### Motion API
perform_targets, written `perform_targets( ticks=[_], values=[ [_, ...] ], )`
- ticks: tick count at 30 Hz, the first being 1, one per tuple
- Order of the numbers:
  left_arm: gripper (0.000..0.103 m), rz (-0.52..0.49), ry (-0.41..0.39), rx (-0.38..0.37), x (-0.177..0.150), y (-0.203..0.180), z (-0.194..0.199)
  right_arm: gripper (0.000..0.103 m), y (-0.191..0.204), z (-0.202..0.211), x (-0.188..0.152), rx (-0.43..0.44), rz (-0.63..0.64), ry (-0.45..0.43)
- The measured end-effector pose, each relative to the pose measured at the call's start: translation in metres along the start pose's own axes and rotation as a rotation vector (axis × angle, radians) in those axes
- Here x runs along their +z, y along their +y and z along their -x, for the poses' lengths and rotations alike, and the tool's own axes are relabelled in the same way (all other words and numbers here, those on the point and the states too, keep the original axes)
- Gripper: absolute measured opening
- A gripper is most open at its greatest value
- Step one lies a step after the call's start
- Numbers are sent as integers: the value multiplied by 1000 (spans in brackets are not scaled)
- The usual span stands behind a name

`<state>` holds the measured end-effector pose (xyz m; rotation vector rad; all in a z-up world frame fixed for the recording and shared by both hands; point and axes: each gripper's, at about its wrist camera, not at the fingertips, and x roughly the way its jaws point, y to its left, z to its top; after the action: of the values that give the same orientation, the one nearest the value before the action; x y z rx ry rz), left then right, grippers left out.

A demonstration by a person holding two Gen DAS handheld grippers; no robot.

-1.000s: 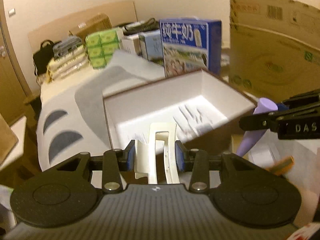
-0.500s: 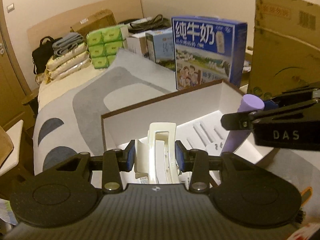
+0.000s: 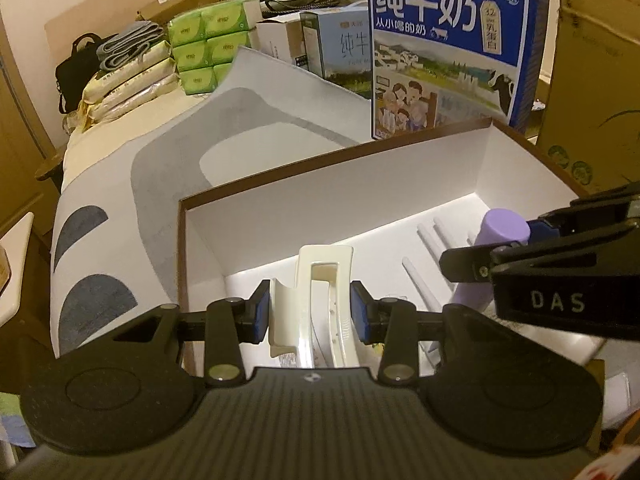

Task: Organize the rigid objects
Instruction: 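Lower the clip and tube into the box and open both tools, then withdraw both tools from the box toward the remaining items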

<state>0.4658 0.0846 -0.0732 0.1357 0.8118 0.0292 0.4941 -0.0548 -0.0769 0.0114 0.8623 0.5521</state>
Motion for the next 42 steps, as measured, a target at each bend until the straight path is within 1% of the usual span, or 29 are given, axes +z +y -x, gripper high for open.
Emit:
perform_targets(
  ticks=[3, 4, 8, 11, 13, 15, 20, 21, 27, 36, 38, 42],
  values=[
    [36, -8, 6, -5, 2, -2, -9, 27, 1, -3, 4, -40, 0, -44],
    [37, -7, 0, -1, 3, -3, -9, 29, 0, -2, 6, -41, -3, -51],
    [40, -5, -5, -10, 4, 0, -8, 47, -5, 7, 7, -34, -40, -81],
    [44, -4, -9, -17, 0, 3, -1, 52, -8, 18, -1, -23, -59, -87],
    [44, 2, -12, -24, -3, 5, 6, 53, -7, 24, -6, -7, -67, -84],
    [48, 12, -18, -31, -6, 6, 15, 55, -6, 32, -13, -1, -64, -88],
    [49, 29, -31, -47, -13, 7, 42, 57, -1, 55, -32, 15, -73, -101],
    [51, 31, -39, -49, -14, 7, 49, 57, 0, 61, -35, 18, -78, -105],
    [52, 56, -81, -59, -18, 9, 92, 59, 9, 96, -50, 28, -77, -145],
    [54, 43, -143, -56, -32, -2, 155, 60, 22, 149, -72, 38, -99, -203],
    [56, 43, -150, -62, -36, -4, 166, 61, 24, 160, -77, 43, -106, -211],
    [56, 42, -156, -74, -47, -10, 188, 61, 30, 181, -90, 48, -116, -216]
  ],
)
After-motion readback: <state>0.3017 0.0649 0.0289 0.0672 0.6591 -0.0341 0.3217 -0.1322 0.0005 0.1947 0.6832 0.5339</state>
